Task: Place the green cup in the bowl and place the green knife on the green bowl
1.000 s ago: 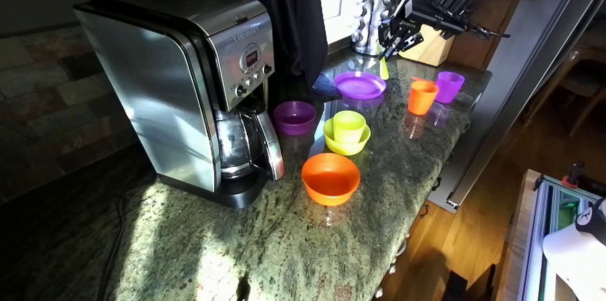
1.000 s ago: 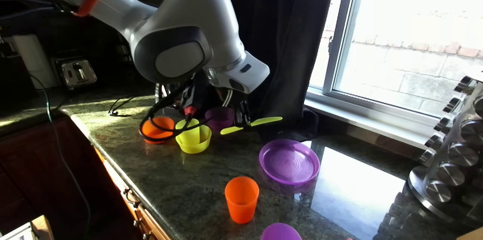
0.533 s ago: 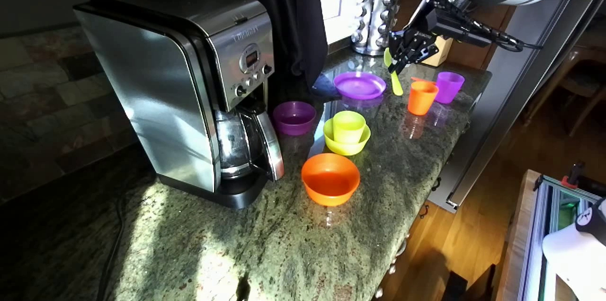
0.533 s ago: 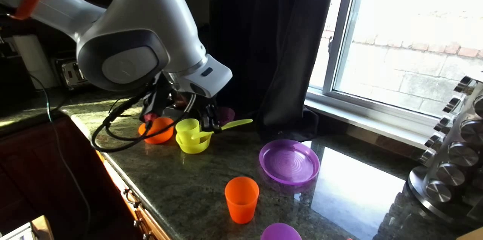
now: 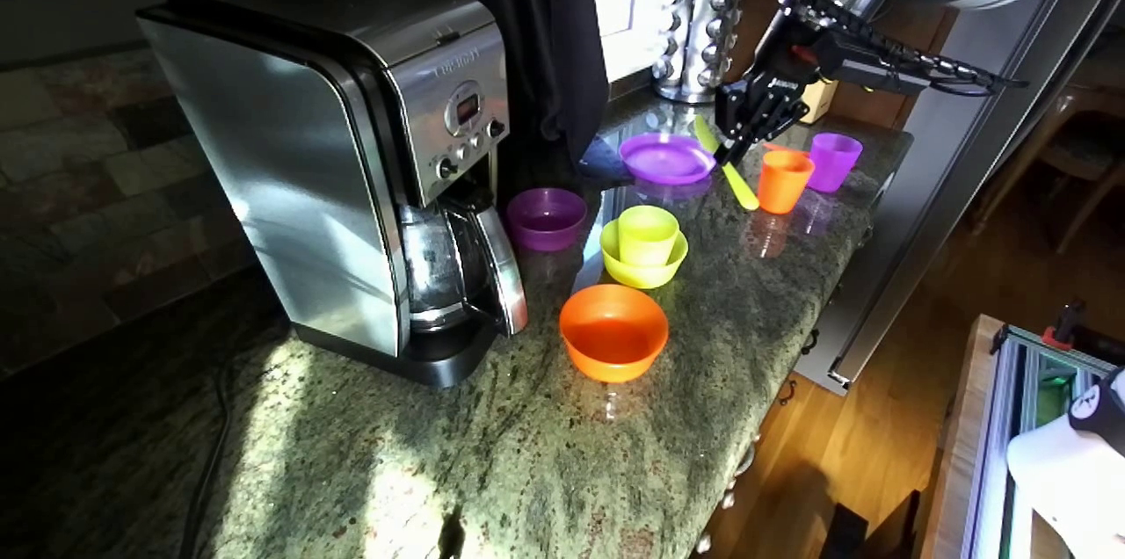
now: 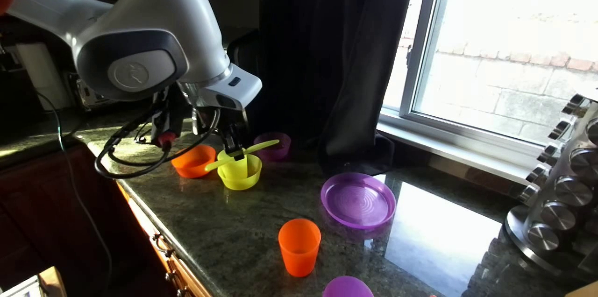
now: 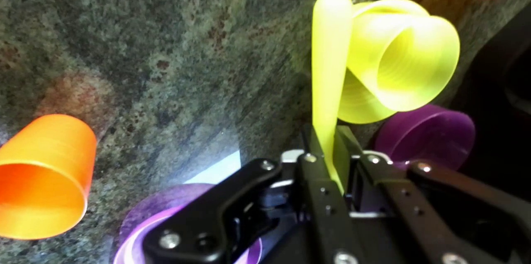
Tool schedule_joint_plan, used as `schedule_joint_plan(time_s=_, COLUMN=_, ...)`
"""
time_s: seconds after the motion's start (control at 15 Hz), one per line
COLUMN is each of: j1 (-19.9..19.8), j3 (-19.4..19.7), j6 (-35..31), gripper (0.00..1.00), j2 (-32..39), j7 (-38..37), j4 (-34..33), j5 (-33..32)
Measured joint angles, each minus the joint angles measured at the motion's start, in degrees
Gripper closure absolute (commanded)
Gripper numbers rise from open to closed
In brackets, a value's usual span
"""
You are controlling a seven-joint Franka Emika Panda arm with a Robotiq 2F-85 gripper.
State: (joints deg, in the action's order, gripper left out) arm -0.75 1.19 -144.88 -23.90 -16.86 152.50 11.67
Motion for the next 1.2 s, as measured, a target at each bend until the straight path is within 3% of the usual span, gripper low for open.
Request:
schedule_joint_plan(time_s=0.13, j1=0.31, j3=-0.24, j6=3.30, gripper=0.96, j2=0.88, j7=2.33, j4=-1.20, j5=-0.96)
schedule_joint_plan(time_s=0.47, j1=-0.29, j3=-1.27, j6=3.02, gripper=0.96, j2=4.91, j7=6.10, j4=-4.12, j5=-7.12)
schedule_joint_plan(time_s=1.2, j1=1.96, j3=-0.76, j6=-0.02, gripper=0.96, j2=16.65, j7=24.43, j4=-11.40, j5=-5.06)
